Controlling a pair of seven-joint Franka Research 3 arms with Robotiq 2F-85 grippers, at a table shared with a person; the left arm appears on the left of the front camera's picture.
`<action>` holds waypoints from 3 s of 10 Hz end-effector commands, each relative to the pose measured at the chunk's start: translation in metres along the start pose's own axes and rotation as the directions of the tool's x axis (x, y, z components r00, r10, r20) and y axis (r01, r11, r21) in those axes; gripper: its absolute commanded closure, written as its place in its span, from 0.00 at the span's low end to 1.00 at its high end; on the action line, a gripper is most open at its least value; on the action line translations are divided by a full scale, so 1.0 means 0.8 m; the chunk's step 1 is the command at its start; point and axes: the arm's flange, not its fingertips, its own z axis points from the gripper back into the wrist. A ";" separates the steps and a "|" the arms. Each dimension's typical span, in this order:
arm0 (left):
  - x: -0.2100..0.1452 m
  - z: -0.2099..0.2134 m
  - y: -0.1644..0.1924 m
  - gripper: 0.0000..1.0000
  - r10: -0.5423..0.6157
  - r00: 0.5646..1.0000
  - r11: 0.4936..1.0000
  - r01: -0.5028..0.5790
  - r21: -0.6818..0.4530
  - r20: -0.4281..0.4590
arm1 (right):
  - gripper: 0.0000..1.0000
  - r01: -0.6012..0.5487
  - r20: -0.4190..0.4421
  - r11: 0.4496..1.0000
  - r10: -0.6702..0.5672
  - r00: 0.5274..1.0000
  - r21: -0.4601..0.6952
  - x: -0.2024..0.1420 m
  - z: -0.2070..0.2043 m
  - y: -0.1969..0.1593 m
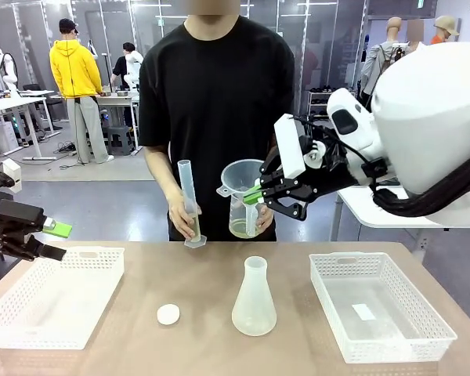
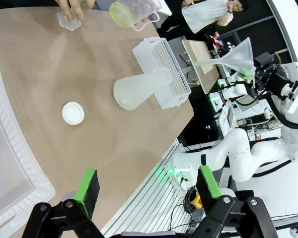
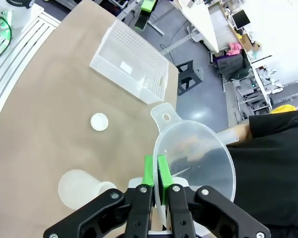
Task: Prepare the solutions needed for the experiment.
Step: Pick up the Plastic Funnel and insert it into the Big flask.
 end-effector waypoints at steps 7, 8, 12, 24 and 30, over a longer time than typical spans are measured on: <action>0.003 -0.002 0.000 0.00 -0.017 1.000 1.000 0.018 -0.026 0.017 | 0.95 0.107 -0.012 0.994 -0.107 0.994 -0.006 -0.044 -0.015 0.022; 0.003 -0.002 0.000 0.00 -0.017 1.000 1.000 0.018 -0.026 0.017 | 0.95 0.118 -0.012 0.993 -0.118 0.993 0.000 -0.048 -0.017 0.026; 0.003 -0.002 0.000 0.00 -0.017 1.000 1.000 0.018 -0.026 0.017 | 0.95 0.169 -0.033 0.986 -0.169 0.985 0.002 -0.069 -0.025 0.042; 0.003 -0.002 0.000 0.00 -0.017 1.000 1.000 0.018 -0.026 0.017 | 0.95 0.227 -0.018 0.971 -0.227 0.974 0.068 -0.100 -0.082 0.069; 0.003 -0.002 0.000 0.00 -0.017 1.000 1.000 0.018 -0.026 0.017 | 0.77 0.248 -0.018 0.966 -0.247 0.969 0.072 -0.108 -0.088 0.078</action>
